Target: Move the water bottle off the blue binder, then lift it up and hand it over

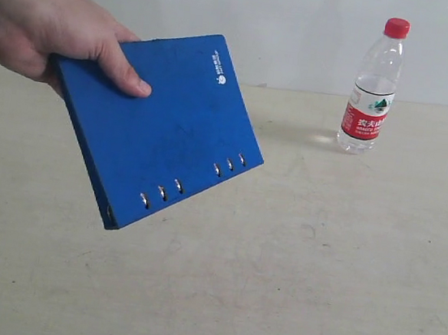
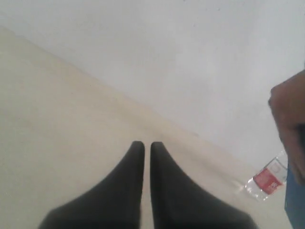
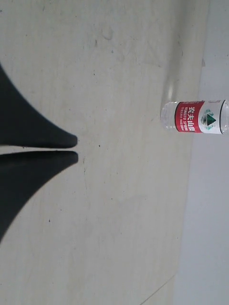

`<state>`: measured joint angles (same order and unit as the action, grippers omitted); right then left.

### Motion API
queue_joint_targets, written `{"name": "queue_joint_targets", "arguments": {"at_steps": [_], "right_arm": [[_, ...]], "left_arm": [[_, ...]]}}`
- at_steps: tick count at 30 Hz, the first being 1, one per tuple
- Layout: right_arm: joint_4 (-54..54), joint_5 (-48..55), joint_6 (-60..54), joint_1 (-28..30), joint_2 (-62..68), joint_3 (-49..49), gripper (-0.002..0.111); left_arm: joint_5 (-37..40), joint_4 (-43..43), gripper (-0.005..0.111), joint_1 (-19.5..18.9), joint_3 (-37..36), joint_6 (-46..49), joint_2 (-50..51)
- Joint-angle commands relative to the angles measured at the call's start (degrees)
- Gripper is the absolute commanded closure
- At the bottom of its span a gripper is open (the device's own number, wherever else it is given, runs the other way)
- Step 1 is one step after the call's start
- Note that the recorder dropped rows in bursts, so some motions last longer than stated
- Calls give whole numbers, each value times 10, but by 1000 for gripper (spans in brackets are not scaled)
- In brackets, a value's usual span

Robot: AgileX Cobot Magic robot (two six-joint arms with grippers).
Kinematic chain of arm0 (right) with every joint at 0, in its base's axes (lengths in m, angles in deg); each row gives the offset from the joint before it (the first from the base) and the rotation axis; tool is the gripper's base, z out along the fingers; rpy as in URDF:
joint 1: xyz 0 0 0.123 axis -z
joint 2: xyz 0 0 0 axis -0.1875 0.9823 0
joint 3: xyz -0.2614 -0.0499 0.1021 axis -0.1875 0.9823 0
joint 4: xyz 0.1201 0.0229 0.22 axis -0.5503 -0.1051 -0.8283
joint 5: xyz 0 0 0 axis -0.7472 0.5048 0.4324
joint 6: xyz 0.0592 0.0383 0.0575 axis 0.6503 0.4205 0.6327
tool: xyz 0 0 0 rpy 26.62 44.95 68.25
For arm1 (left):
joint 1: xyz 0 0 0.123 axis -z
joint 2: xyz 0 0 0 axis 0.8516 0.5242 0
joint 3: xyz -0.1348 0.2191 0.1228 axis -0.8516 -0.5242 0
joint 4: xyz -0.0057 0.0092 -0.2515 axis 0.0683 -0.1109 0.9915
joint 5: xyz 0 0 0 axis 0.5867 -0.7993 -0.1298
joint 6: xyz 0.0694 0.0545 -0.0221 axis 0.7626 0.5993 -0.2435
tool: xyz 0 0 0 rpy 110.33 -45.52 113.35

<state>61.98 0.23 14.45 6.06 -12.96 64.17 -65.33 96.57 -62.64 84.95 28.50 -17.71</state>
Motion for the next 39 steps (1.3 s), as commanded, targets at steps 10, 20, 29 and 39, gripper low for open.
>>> {"name": "queue_joint_targets", "arguments": {"at_steps": [10,20,29,39], "right_arm": [[4,-3,-2,2,-2,0,109],[4,-4,-2,2,-2,0,109],[4,-4,-1,2,-2,0,109],[4,-7,-1,2,-2,0,109]], "left_arm": [[99,-36,102,2,-2,274,0],[109,-46,102,2,-2,318,0],[106,-46,102,2,-2,318,0],[106,-46,102,2,-2,318,0]]}}
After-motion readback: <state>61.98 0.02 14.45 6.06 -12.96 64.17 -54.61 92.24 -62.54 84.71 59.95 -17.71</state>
